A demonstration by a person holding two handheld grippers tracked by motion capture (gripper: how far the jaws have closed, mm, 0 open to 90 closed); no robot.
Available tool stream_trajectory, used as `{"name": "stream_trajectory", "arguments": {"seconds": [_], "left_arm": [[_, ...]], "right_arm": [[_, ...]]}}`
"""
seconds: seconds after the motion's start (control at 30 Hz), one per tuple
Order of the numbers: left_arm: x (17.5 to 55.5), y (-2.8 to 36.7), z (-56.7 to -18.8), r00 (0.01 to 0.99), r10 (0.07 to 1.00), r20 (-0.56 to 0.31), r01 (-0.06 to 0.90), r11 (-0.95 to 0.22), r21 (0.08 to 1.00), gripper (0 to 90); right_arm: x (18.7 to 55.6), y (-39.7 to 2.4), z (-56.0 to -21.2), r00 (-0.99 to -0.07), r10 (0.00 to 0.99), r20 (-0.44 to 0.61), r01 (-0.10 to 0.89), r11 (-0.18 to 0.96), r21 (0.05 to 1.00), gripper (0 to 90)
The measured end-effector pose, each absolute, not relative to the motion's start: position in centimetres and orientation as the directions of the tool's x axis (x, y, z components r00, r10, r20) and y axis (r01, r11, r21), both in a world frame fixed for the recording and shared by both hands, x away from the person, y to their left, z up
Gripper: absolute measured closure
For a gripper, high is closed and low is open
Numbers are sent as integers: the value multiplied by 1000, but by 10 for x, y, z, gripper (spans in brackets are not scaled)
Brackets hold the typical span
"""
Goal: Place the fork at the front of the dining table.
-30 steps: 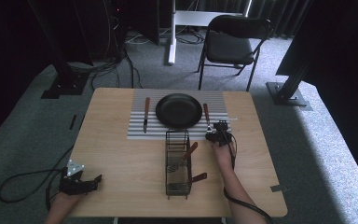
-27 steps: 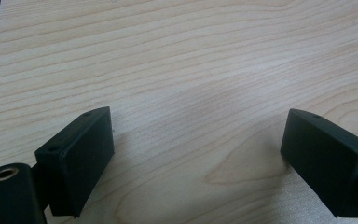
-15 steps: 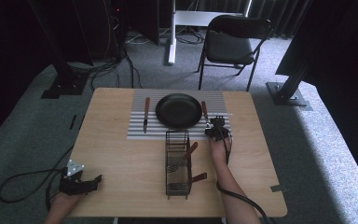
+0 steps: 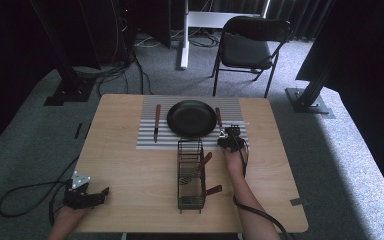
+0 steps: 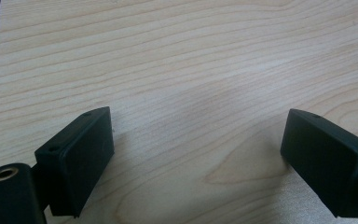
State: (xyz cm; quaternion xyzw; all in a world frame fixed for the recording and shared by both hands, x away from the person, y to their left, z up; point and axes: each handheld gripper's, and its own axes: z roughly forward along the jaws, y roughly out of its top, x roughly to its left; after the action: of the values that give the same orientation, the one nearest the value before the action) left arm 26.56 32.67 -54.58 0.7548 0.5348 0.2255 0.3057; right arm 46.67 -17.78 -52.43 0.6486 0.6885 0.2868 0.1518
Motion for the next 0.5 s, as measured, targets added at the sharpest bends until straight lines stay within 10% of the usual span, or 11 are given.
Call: {"name": "stream_trajectory", "arguments": {"seconds": [0.27,0.5], "left_arm": [[266,327,-546,326,945,13,669,-241,703,93],[266,327,-546,326,945,13,670,-241,703,92]], "right_arm": [[456,-182,-517,-174,970,170,767,25,642,192],[445,-186,-516,-227,959,170,708,43,705,140]]}}
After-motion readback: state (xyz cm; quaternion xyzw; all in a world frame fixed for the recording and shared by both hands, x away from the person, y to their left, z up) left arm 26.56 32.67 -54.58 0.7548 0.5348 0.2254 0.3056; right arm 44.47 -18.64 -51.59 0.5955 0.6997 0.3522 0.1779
